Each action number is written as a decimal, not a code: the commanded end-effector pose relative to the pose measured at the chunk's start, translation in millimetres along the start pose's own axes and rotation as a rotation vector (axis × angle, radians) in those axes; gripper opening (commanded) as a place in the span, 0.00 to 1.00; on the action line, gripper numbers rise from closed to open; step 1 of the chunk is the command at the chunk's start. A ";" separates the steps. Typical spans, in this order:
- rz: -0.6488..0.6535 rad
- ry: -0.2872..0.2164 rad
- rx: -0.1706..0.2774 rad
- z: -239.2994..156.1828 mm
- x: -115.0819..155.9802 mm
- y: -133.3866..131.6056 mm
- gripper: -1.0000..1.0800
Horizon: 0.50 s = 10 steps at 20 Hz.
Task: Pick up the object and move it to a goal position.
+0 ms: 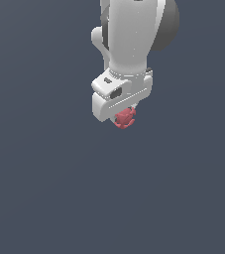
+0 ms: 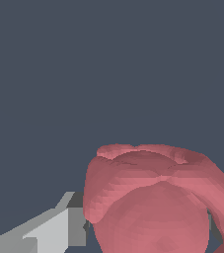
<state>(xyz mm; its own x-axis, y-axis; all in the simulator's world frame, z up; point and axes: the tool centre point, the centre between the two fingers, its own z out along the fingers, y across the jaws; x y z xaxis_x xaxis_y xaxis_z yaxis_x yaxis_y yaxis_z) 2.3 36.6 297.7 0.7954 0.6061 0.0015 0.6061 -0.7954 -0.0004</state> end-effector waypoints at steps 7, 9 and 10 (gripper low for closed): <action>0.000 -0.001 0.001 -86.7 -10.1 18.2 0.00; 0.000 -0.001 0.001 -101.5 -11.4 21.7 0.00; 0.001 -0.001 0.000 -108.0 -12.0 23.3 0.00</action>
<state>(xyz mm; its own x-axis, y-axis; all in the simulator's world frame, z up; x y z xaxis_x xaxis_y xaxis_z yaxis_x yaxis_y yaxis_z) 6.4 13.3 394.9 0.7958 0.6055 0.0018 0.6055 -0.7958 0.0002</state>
